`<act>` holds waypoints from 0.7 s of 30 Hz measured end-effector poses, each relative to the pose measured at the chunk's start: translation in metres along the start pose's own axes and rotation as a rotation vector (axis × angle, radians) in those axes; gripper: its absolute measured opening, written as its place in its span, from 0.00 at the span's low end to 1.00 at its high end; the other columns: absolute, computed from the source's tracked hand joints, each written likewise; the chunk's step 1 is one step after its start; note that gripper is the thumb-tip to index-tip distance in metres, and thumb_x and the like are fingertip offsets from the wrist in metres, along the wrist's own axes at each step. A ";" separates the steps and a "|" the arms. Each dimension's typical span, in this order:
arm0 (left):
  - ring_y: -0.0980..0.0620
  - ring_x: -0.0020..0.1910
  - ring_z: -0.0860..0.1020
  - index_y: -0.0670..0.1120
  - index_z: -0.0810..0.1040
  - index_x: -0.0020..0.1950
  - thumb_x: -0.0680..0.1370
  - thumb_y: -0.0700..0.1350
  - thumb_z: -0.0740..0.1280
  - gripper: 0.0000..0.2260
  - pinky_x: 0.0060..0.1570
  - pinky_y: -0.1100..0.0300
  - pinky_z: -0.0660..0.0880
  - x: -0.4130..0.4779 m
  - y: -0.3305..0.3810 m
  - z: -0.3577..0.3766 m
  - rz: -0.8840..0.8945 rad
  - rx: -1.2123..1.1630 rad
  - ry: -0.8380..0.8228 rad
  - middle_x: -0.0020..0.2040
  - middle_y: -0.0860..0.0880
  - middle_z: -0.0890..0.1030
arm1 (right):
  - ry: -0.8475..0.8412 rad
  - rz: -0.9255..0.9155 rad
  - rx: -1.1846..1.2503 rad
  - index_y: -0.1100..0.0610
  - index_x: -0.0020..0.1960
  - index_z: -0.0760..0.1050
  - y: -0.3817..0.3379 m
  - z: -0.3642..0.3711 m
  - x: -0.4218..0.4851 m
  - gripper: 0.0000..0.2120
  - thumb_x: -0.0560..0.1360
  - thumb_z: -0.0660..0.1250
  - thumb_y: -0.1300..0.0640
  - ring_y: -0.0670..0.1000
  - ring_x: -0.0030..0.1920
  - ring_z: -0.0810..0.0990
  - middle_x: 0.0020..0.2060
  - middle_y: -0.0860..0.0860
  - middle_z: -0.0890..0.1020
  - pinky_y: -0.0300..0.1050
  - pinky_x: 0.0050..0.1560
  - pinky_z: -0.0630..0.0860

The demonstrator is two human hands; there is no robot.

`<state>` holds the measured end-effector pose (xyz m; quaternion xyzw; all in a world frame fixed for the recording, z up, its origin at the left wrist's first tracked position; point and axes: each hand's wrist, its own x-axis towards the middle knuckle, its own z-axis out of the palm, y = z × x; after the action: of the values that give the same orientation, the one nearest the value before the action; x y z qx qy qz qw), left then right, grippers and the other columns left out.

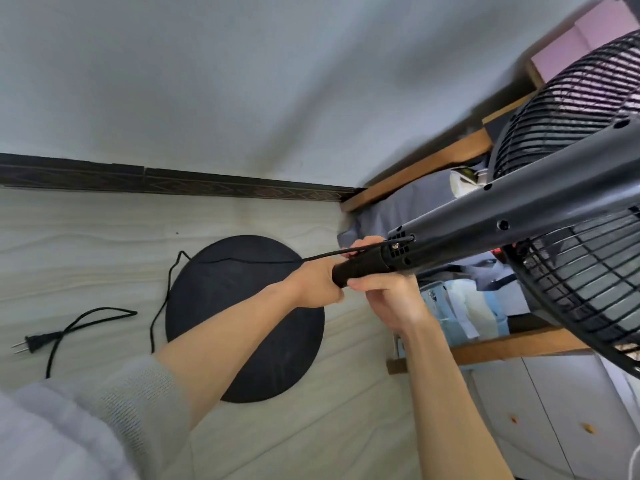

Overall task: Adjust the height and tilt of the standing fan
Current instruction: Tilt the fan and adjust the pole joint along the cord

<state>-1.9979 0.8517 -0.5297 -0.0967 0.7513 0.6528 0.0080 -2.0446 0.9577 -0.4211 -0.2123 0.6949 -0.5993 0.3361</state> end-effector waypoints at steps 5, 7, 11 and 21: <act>0.46 0.48 0.81 0.46 0.77 0.50 0.70 0.37 0.67 0.11 0.49 0.46 0.78 0.002 0.003 0.001 -0.010 0.014 -0.005 0.47 0.47 0.83 | 0.584 -0.093 -0.188 0.50 0.58 0.76 0.027 0.024 -0.016 0.22 0.70 0.78 0.65 0.45 0.55 0.84 0.53 0.48 0.85 0.41 0.55 0.80; 0.46 0.46 0.81 0.47 0.76 0.47 0.69 0.37 0.66 0.09 0.50 0.44 0.79 0.001 0.004 0.001 0.010 0.019 -0.003 0.46 0.47 0.83 | 0.770 -0.126 -0.195 0.50 0.60 0.74 0.036 0.034 -0.022 0.23 0.69 0.81 0.53 0.45 0.56 0.83 0.56 0.49 0.84 0.40 0.57 0.79; 0.48 0.45 0.81 0.49 0.75 0.43 0.70 0.37 0.67 0.08 0.48 0.46 0.78 0.002 -0.001 0.001 0.015 0.031 0.011 0.44 0.48 0.83 | 0.725 -0.180 -0.354 0.55 0.63 0.75 0.033 0.034 -0.025 0.24 0.72 0.79 0.52 0.35 0.54 0.81 0.55 0.47 0.83 0.25 0.48 0.74; 0.67 0.31 0.76 0.61 0.75 0.31 0.75 0.36 0.68 0.21 0.30 0.70 0.68 0.000 0.004 0.004 0.097 0.027 0.068 0.29 0.62 0.79 | 0.683 -0.182 -0.448 0.37 0.54 0.70 0.028 0.041 -0.026 0.18 0.74 0.75 0.53 0.33 0.54 0.79 0.53 0.39 0.80 0.29 0.54 0.76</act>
<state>-1.9995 0.8566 -0.5261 -0.0820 0.7637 0.6385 -0.0480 -1.9940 0.9532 -0.4451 -0.1297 0.8581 -0.4963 -0.0223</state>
